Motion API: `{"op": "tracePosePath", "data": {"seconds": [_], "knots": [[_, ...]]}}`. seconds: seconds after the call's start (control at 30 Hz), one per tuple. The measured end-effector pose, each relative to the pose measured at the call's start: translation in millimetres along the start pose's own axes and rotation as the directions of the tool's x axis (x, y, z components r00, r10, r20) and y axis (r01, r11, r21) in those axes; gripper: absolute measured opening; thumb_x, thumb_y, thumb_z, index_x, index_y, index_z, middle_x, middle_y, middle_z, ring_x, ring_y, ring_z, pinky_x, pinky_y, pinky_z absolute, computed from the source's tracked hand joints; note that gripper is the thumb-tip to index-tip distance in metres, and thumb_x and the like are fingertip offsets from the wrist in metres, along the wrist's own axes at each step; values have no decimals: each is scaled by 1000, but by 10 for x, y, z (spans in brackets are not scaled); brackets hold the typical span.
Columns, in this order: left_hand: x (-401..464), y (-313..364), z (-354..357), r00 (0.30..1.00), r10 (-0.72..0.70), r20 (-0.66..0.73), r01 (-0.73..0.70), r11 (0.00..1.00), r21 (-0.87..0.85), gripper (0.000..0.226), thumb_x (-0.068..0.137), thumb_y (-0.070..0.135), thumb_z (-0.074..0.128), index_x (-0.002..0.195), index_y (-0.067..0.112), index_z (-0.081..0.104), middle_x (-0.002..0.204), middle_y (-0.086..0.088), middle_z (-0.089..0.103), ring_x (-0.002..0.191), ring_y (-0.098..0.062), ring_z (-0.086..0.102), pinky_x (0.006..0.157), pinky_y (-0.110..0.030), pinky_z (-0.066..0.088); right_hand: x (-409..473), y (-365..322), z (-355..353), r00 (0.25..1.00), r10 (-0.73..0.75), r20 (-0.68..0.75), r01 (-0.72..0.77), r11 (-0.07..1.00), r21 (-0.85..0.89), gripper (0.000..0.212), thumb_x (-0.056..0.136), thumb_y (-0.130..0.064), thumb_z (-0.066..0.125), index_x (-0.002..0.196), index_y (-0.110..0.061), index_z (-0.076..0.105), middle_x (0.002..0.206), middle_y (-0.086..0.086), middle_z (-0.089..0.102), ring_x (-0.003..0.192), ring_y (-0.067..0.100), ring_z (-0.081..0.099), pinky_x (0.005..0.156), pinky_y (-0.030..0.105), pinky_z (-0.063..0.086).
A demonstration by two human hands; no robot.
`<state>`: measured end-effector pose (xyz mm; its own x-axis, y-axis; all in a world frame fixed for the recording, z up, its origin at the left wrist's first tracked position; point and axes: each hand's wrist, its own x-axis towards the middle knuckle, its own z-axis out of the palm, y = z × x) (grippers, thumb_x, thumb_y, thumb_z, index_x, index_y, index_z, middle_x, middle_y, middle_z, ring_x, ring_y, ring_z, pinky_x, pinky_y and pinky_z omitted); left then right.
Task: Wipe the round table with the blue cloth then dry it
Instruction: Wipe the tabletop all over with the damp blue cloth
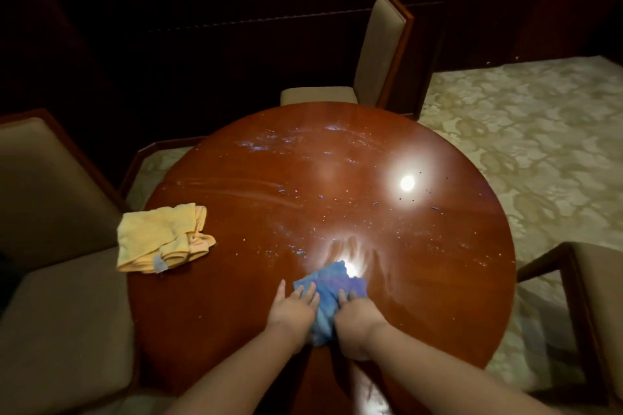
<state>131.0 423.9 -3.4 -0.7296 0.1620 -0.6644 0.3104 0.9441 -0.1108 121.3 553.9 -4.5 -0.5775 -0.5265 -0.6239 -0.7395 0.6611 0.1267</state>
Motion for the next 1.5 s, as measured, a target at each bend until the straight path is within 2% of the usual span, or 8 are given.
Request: {"op": "tracePosePath", "data": {"seconds": [0.23, 0.57, 0.67, 0.93, 1.1, 1.27, 1.43, 1.5], "knots": [[381, -431, -254, 1000, -13, -4, 13, 999, -50, 85, 92, 44, 52, 153, 13, 0, 160, -3, -8, 147, -20, -1, 118, -49, 1, 513, 201, -325, 994, 90, -54, -79, 981, 175, 64, 96, -36, 43, 151, -12, 18, 159, 15, 7, 142, 28, 20, 111, 43, 23], [230, -531, 6, 993, 102, -63, -102, 995, 17, 80, 93, 42, 52, 153, 17, 6, 160, -1, -6, 147, -17, 1, 117, -45, 0, 284, -112, -398, 999, 30, 20, -31, 999, 9, 52, 97, -27, 44, 145, -10, 34, 152, 20, 29, 137, 31, 33, 108, 45, 28], [320, -562, -105, 992, 100, -75, -102, 995, -21, 76, 94, 36, 52, 153, 17, 7, 161, -2, -5, 147, -18, 3, 118, -44, 1, 436, -29, -560, 995, 95, -20, -94, 995, 34, 33, 96, -24, 45, 125, -14, 57, 129, 10, 57, 118, 29, 54, 96, 39, 38], [205, -550, -54, 987, 122, -107, -123, 992, 1, 67, 97, 30, 46, 152, 17, 11, 161, -2, -3, 147, -20, 5, 118, -45, 3, 313, -116, -525, 997, 81, -1, -81, 996, 39, 30, 92, -18, 51, 120, -11, 61, 128, 13, 58, 114, 29, 57, 93, 39, 45], [-32, -393, 292, 972, 201, -122, -202, 979, 4, 62, 99, 26, 40, 152, 10, 12, 160, -9, -1, 147, -25, 4, 118, -45, 3, 48, -369, -151, 999, 33, -29, -33, 999, -17, 58, 98, -34, 42, 144, 0, 32, 153, 28, 19, 137, 38, 30, 105, 43, 28], [144, -527, 79, 983, 126, -134, -136, 988, -69, 80, 93, 45, 50, 153, 21, 3, 160, 2, -7, 147, -16, -3, 117, -52, 0, 189, -111, -26, 983, 141, -114, -133, 988, 82, 70, 98, -30, 32, 152, -13, -9, 159, 9, -17, 147, 23, -10, 116, 46, -5], [-65, -421, 235, 984, 143, -109, -148, 988, -38, 79, 94, 44, 49, 153, 21, 2, 160, 1, -9, 147, -17, -5, 116, -54, -3, -50, -319, 70, 990, 116, -82, -107, 988, 109, 70, 98, -33, 35, 152, -9, -2, 159, 10, -10, 147, 27, -4, 116, 45, -8], [-227, -386, 441, 977, 166, -130, -174, 984, -48, 79, 94, 45, 48, 153, 21, 3, 160, 0, -9, 147, -16, -6, 116, -52, -5, -157, -427, 275, 981, 68, -184, -42, 989, 144, 63, 94, -38, 34, 148, -7, 30, 155, 13, 22, 142, 29, 27, 115, 41, 1]]}}
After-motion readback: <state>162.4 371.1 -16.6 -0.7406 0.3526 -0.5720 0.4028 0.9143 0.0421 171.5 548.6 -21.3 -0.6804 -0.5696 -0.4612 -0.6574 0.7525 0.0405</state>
